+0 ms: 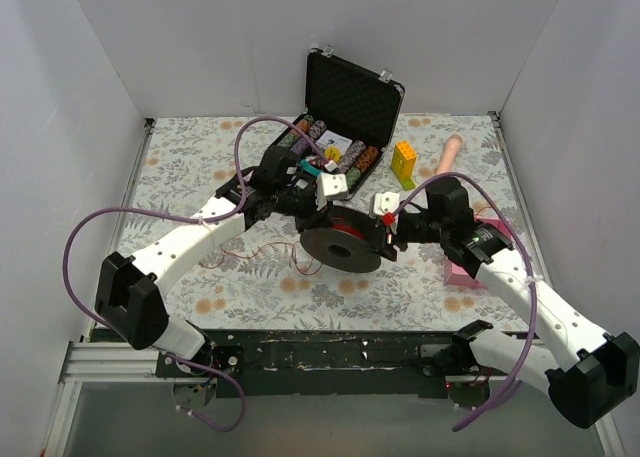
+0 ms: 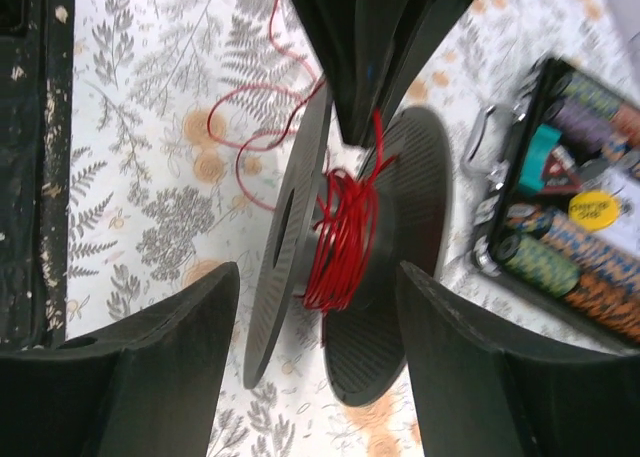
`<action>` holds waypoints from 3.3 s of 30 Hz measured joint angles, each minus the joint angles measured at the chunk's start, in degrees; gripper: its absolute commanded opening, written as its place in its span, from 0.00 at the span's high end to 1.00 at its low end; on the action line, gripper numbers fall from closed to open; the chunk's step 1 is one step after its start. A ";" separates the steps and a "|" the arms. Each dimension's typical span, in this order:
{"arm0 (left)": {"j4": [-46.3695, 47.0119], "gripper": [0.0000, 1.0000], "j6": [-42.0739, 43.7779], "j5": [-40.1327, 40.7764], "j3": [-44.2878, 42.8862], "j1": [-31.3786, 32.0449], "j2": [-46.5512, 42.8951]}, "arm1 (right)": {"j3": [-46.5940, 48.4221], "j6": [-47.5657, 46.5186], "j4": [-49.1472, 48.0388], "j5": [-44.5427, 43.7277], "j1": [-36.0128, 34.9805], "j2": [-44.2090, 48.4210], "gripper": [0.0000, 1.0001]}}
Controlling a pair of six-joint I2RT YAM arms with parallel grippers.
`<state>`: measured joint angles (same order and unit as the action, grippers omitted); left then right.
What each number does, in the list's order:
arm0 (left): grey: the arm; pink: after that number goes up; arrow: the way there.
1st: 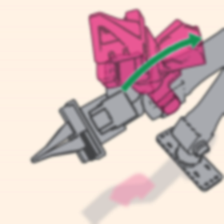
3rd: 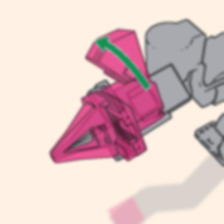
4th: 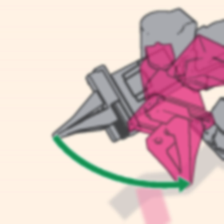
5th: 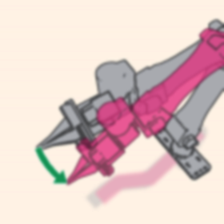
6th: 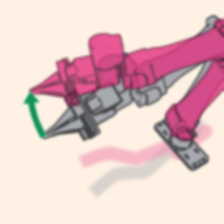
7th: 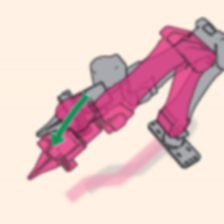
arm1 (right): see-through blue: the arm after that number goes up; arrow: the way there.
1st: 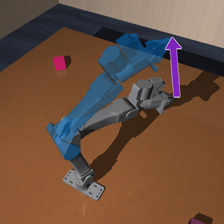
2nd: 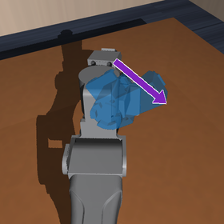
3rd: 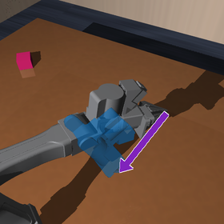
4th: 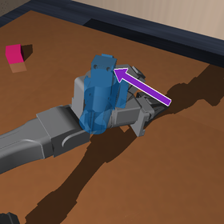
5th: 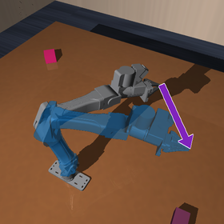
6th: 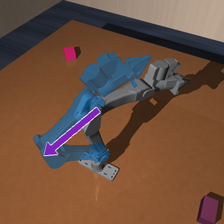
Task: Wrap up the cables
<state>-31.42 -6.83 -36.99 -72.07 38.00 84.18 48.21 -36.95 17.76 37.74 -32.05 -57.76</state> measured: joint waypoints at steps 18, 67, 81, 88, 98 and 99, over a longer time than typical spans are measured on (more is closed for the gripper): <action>0.15 1.00 -1.81 -1.14 -3.17 0.00 1.66 | 5.22 27.69 -14.25 -0.72 0.59 -8.59 0.48; 0.57 0.64 5.62 11.39 -2.01 -10.60 -0.44 | 14.19 31.63 -2.19 -10.97 0.09 -15.26 0.99; 1.14 0.14 4.39 -8.98 -3.87 -13.35 1.20 | 19.61 23.08 12.20 -10.99 -3.32 -17.75 0.99; 3.91 0.09 2.54 -14.91 -8.74 -10.51 8.70 | 19.63 20.35 13.07 -10.67 -2.86 -20.57 0.99; 4.57 0.18 2.75 -17.51 -10.29 -7.74 14.14 | 18.25 18.38 10.21 -5.49 0.81 -21.14 0.99; 4.44 0.19 3.23 -17.79 -10.51 -7.78 14.45 | 18.10 17.99 9.97 -4.81 1.20 -21.14 0.99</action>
<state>-26.98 -3.60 -54.78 -82.59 30.22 98.63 66.30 -18.96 27.73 32.93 -30.85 -78.89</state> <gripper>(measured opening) 0.839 0.024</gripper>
